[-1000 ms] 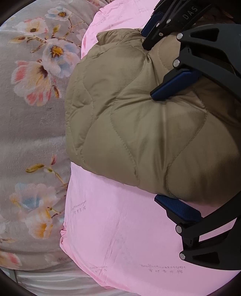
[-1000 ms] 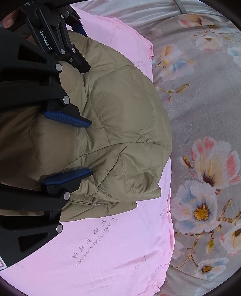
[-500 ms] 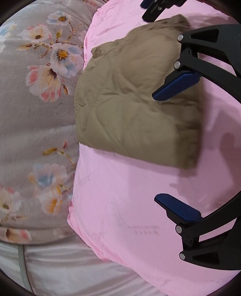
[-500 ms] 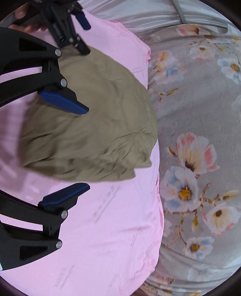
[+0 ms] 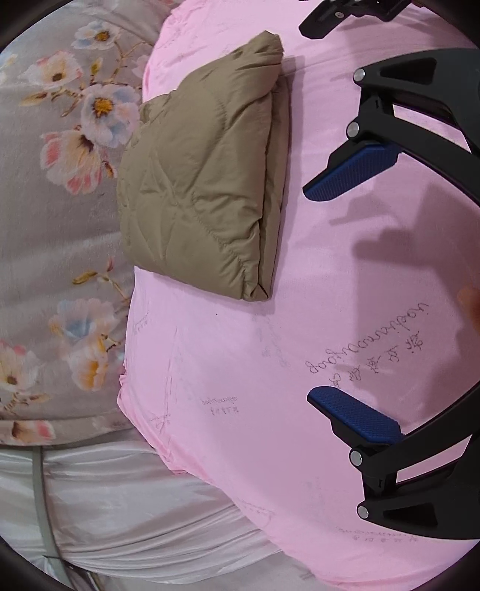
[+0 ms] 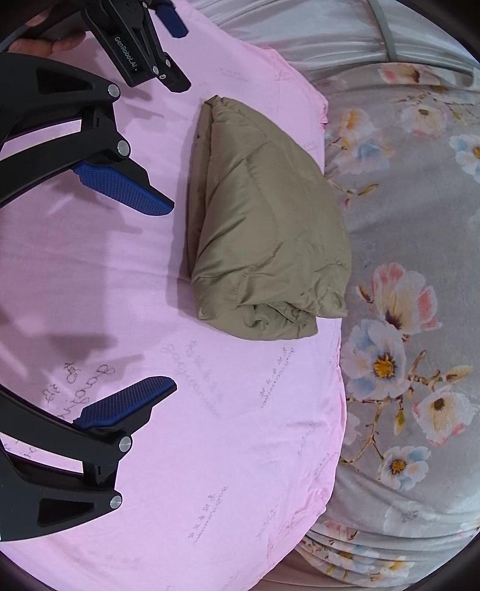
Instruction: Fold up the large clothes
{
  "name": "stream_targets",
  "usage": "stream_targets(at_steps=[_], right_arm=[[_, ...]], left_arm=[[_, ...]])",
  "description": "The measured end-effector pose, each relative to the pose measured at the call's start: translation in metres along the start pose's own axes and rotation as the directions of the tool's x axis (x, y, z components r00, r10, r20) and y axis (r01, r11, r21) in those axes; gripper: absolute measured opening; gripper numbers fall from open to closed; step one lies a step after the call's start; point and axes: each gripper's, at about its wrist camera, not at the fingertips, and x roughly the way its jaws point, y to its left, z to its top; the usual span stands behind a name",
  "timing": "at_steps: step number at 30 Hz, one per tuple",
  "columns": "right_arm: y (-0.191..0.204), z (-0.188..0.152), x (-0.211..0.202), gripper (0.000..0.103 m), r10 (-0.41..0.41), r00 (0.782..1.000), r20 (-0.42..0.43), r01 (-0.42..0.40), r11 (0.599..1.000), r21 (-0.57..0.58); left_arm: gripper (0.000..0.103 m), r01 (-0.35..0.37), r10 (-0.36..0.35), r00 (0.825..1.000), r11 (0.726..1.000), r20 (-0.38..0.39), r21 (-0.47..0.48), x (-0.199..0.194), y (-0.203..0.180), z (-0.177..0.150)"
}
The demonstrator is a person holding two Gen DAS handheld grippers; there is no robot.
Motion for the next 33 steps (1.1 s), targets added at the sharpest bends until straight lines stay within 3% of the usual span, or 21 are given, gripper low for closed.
stream_targets(at_steps=[9,33], right_arm=[[-0.002,-0.003,0.008,0.086,0.032,0.999,-0.030,-0.031,0.999,0.011],[0.006,-0.002,0.005,0.086,0.010,1.000,-0.011,-0.011,0.999,-0.048]], left_arm=[[0.098,-0.002,0.002,1.000,1.000,-0.016,-0.003,0.004,0.002,-0.002],[0.098,0.006,-0.006,1.000,1.000,-0.007,0.010,0.005,0.001,-0.002]])
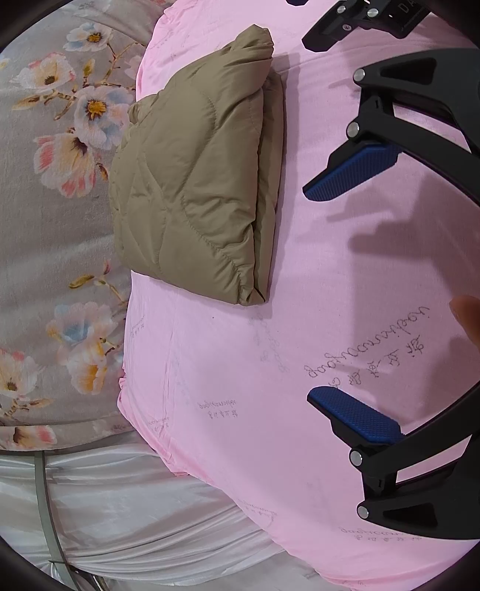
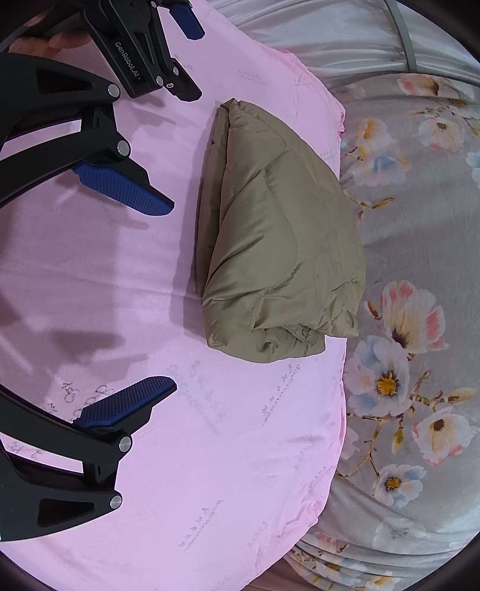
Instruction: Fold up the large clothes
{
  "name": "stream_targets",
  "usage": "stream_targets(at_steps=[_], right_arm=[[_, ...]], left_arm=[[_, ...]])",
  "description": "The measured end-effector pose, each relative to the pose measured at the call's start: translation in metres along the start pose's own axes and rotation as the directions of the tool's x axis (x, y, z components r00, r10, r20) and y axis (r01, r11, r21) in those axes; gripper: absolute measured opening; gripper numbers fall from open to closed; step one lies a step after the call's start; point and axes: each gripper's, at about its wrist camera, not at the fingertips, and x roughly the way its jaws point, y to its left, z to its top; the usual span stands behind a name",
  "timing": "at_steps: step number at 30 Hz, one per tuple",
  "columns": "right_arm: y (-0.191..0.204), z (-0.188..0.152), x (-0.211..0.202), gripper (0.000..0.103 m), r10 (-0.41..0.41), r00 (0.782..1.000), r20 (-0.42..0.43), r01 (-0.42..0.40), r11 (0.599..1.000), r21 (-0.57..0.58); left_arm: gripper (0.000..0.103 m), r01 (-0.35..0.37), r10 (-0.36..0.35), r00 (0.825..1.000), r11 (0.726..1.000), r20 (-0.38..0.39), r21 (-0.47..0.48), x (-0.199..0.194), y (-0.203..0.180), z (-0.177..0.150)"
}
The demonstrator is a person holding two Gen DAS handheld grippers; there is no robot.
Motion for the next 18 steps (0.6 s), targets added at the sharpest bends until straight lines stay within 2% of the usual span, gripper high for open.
stream_targets(at_steps=[18], right_arm=[[0.0037,0.0000,-0.0059,0.086,-0.027,0.999,0.025,0.028,1.000,-0.015]], left_arm=[[0.098,-0.007,0.007,1.000,1.000,0.018,0.000,-0.0050,-0.0013,0.0013]])
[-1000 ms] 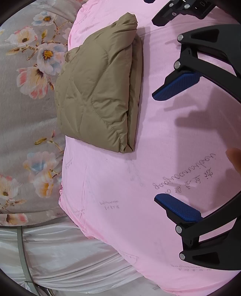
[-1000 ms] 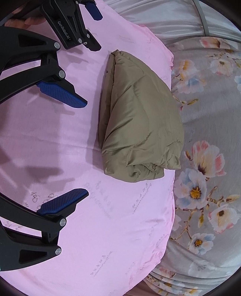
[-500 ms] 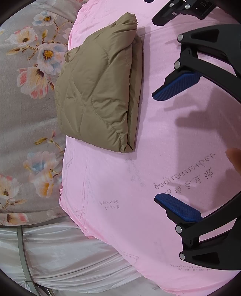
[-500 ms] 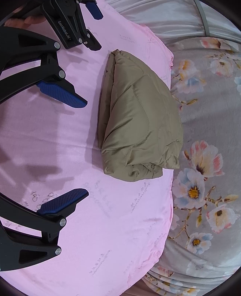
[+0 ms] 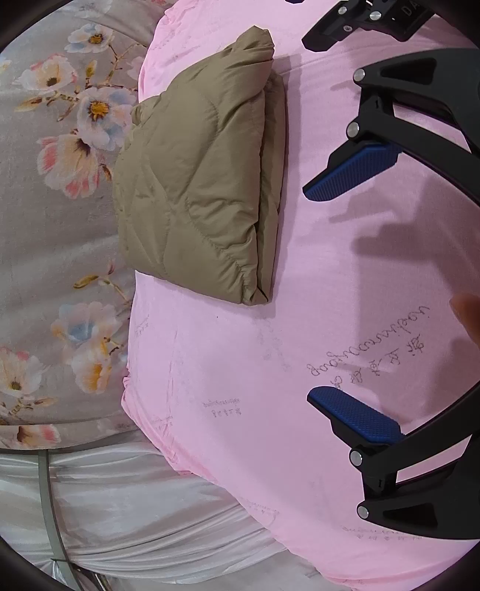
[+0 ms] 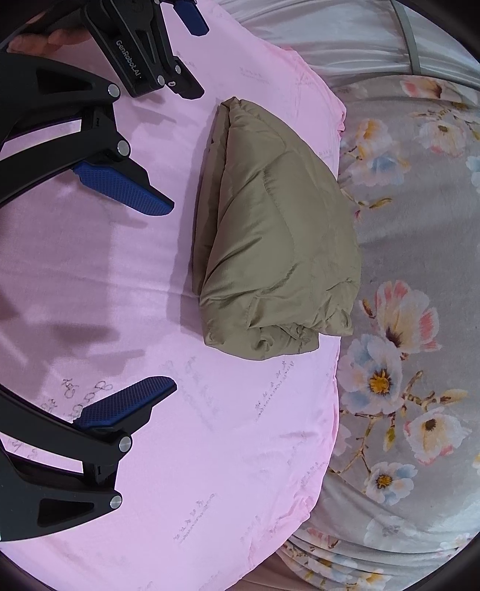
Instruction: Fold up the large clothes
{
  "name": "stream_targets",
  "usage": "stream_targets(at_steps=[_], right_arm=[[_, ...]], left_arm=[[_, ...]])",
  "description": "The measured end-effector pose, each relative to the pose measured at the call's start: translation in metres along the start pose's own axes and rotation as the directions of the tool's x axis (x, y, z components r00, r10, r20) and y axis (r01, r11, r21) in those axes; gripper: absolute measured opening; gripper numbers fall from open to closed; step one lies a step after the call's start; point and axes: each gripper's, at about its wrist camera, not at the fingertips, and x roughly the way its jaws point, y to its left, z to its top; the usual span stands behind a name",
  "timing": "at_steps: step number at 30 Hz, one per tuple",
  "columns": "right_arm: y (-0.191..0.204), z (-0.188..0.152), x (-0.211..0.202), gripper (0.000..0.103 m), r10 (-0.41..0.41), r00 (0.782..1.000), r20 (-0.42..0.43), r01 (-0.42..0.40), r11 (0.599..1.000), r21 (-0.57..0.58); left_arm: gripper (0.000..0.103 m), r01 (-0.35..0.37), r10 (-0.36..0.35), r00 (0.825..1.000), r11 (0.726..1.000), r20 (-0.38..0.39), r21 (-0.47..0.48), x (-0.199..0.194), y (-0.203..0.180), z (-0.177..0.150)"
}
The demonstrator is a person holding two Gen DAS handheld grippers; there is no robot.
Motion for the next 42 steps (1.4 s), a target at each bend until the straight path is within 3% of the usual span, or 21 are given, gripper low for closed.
stream_targets(at_steps=[42], right_arm=[[0.0002,-0.0022,-0.0066,0.086,-0.006,1.000,0.017,0.006,1.000,0.010]], left_arm=[[0.098,-0.008,0.008,1.000,1.000,0.028,0.002,-0.0080,-0.0038,-0.0016]])
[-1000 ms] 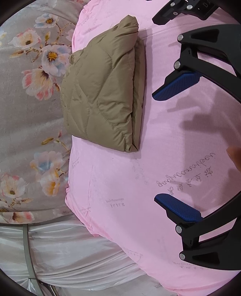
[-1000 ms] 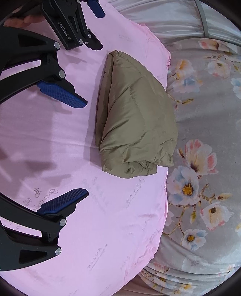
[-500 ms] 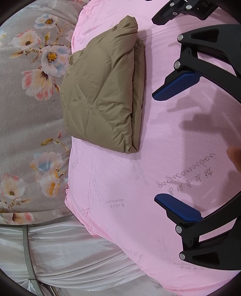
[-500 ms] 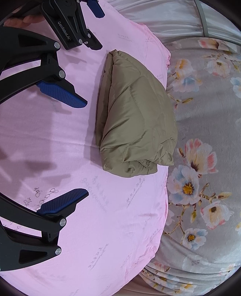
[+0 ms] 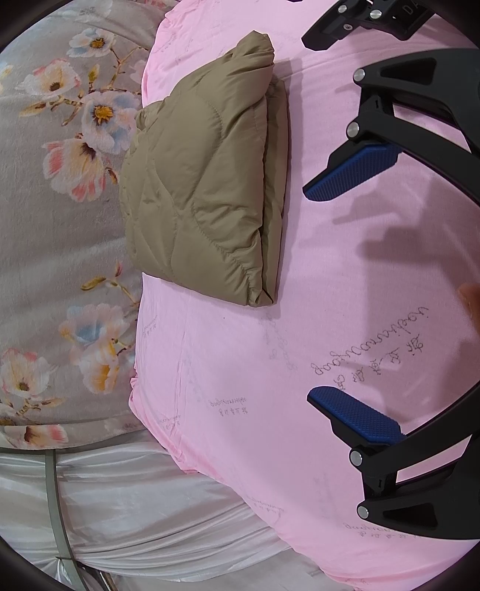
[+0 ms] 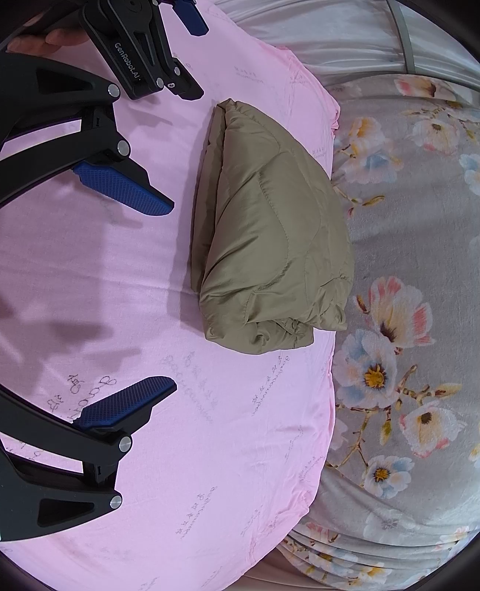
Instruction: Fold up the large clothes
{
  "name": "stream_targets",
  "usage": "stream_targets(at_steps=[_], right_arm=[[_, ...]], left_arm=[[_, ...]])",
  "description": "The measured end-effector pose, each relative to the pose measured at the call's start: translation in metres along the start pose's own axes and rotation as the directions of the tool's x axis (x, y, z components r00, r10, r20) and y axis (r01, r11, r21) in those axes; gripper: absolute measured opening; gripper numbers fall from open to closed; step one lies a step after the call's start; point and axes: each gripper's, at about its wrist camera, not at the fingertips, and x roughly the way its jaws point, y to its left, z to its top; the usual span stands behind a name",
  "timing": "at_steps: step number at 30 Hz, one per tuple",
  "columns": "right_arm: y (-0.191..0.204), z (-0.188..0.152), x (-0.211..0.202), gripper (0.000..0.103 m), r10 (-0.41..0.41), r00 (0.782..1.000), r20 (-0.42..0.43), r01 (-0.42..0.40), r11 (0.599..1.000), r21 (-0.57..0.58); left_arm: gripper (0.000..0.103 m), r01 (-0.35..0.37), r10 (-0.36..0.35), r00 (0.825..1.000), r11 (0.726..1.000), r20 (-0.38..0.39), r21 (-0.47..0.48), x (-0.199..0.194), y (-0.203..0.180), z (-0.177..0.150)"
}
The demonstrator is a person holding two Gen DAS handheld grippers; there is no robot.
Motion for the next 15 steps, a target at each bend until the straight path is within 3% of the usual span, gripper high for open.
stream_targets(at_steps=[15], right_arm=[[-0.0003,0.0002,0.0002,0.086,0.000,1.000,-0.001,0.000,1.000,0.001]], left_arm=[[0.098,0.004,-0.004,1.000,1.000,0.000,-0.001,0.0005,-0.0010,0.0002]])
